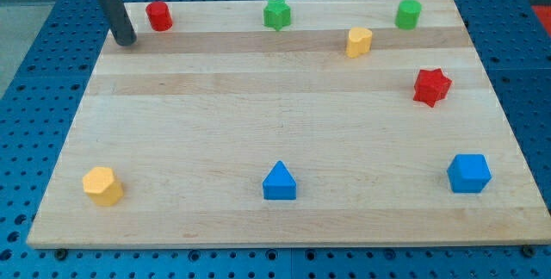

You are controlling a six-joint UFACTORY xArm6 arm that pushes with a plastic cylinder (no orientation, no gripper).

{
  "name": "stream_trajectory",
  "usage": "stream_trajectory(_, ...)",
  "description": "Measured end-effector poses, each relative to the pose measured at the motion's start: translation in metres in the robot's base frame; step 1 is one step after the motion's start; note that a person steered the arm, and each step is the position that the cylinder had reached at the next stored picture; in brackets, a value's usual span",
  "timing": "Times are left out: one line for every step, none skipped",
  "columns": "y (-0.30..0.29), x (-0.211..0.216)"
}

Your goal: Move the red circle close to the heart

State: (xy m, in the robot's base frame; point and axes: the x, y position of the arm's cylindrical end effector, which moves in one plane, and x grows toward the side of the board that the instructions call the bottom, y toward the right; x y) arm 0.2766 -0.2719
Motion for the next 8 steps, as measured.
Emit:
stream_trajectory(-0.010, -0.034)
stream_trajectory(-0.005, -0.052)
stream_trajectory(0.021, -0.058)
stream_trajectory(0.044, -0.056)
stream_trajectory(0.069, -0.055)
stream_trajectory(0.087, -0.045)
stream_trajectory(0.093, -0.011)
stream_trajectory(0.110, 0.015)
